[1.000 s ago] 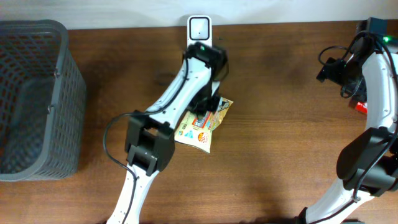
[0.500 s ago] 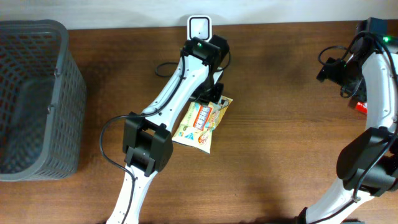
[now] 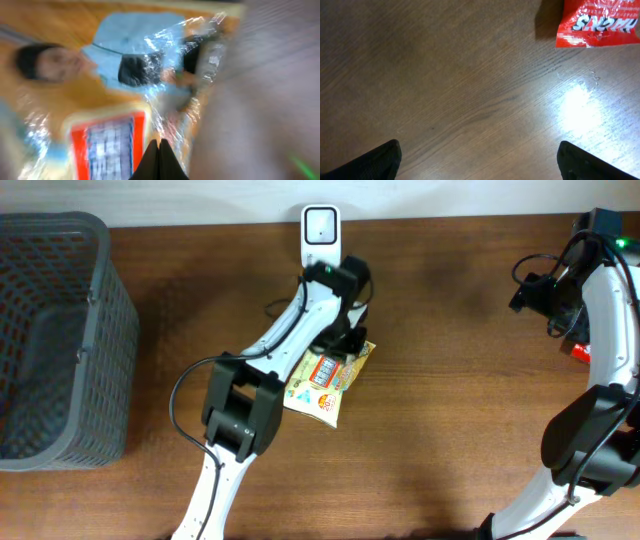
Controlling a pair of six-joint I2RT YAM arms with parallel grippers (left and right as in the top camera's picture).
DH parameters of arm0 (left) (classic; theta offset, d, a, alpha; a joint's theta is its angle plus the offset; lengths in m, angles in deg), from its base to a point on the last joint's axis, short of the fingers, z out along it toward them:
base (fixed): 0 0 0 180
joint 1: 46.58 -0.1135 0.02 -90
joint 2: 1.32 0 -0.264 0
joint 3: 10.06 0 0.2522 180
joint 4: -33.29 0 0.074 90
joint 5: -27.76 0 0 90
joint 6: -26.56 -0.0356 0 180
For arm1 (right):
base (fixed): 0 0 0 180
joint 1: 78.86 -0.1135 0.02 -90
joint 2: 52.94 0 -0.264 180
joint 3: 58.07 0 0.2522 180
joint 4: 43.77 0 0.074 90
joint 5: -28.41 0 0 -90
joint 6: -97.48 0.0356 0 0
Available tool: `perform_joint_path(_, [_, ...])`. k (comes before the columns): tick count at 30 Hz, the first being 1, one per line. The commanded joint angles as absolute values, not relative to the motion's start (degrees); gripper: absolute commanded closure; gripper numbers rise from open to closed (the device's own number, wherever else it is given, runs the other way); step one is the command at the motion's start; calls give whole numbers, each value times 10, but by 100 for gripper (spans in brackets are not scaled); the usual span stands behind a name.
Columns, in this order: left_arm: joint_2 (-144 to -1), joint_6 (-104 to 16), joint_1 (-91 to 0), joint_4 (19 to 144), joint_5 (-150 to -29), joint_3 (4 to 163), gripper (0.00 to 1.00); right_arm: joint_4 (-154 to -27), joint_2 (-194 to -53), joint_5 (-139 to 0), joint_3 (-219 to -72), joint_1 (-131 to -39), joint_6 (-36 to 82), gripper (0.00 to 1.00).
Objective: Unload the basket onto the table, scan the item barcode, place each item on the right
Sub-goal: 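Lower the flipped yellow bag onto the table and raise the left arm, then reach the right gripper to the yellow bag and grasp it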
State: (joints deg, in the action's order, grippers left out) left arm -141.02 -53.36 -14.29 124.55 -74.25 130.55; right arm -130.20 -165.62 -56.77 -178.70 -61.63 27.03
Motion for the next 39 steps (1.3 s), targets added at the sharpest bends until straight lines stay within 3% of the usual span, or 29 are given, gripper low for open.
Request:
perform_joint_path(1, [-1404, -532, -154, 1336, -698, 1520, 98, -1302, -1648, -569, -1788, -615, 275, 1])
perform_joint_path(4, [-1404, -532, -179, 1407, -612, 1672, 76, -1302, -1648, -569, -1788, -615, 275, 1])
perform_joint_path(5, [-1404, -522, -198, 1438, -567, 1736, 32, -1302, -1648, -569, -1788, -615, 275, 1])
perform_joint_path(6, [-1400, -524, -215, 1438, -559, 1761, 1, -1302, -1648, -569, -1788, -615, 275, 1])
perform_joint_path(14, [-1391, -474, -398, 1437, -566, 1771, 1, -1302, -1648, -569, -1788, -615, 275, 1])
perform_joint_path(21, [-1391, -474, -466, 1438, -564, 1771, 1, -1193, -1648, -600, -1788, -616, 275, 1])
perform_joint_path(26, [-1391, -474, -467, 1438, -564, 1771, 1, -1250, -1649, -876, -1784, -623, 280, 1])
perform_joint_path(32, [-1391, -474, -467, 1438, -564, 1771, 1, -1202, -1649, -937, -1701, -789, 278, 1])
perform_joint_path(33, [-1391, -474, -467, 1438, -564, 1771, 1, -1180, -1649, -932, -1684, -826, 299, 5])
perform_joint_path(39, [-1391, -474, -467, 1438, -564, 1771, 1, -1056, -1650, -732, -1602, -1027, 591, 9])
